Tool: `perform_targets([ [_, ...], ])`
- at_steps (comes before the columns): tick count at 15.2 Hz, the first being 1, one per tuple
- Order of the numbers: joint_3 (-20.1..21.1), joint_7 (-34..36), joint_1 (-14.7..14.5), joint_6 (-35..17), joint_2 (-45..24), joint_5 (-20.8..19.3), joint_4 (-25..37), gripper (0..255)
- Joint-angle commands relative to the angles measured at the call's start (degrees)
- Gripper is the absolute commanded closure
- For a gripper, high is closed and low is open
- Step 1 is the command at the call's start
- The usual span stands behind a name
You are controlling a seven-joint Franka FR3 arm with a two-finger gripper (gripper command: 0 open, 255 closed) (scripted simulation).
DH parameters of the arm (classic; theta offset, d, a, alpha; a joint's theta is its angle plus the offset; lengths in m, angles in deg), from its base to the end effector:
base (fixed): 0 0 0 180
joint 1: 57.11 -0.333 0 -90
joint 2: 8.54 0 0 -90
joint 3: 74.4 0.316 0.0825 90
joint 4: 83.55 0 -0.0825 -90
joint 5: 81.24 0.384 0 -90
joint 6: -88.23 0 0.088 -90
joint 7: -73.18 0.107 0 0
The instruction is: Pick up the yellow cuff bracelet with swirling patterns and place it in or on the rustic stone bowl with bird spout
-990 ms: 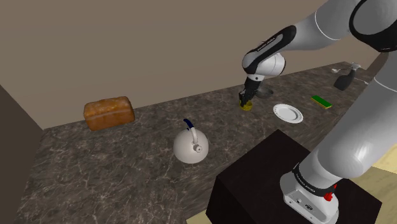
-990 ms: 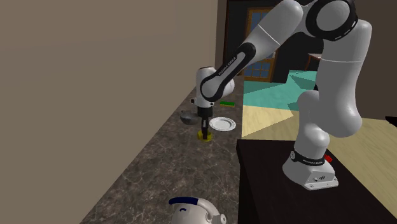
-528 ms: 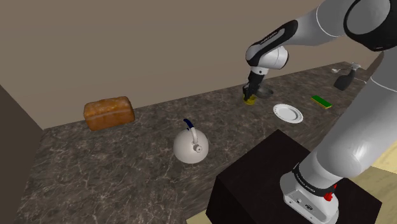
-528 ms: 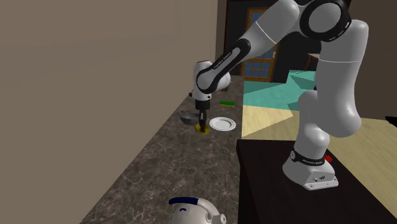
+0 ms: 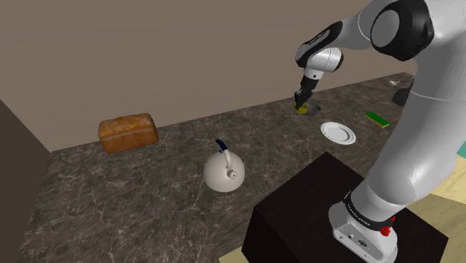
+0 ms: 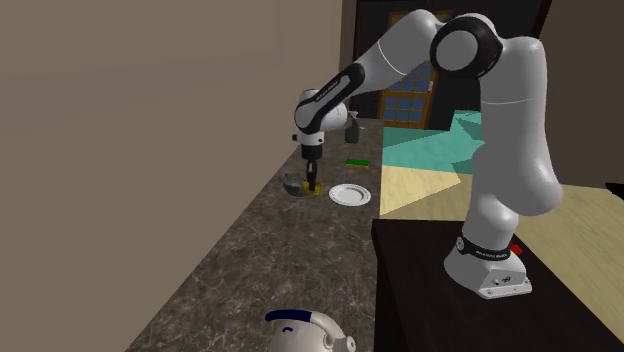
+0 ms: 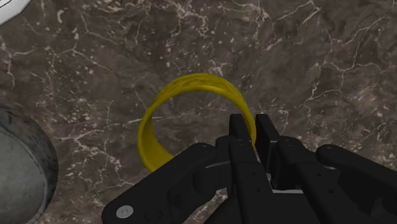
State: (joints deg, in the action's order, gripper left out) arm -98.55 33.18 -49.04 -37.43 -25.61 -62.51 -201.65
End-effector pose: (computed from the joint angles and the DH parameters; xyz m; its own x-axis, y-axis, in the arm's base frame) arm 0.4927 -0.2917 0.2910 0.9976 -0.0619 -0.0319 -0.0667 -0.9816 -0.1789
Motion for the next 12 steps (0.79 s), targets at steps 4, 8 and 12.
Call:
perform_targets([
  [4,-0.3,-4.5,5.1,5.6,-8.2,2.1,12.3,255],
  [8,-0.2,-7.1,9.7,10.7,-15.4,3.5,23.7,255],
  [12,0.4,-8.6,15.0,16.8,-23.6,4.7,37.5,255],
])
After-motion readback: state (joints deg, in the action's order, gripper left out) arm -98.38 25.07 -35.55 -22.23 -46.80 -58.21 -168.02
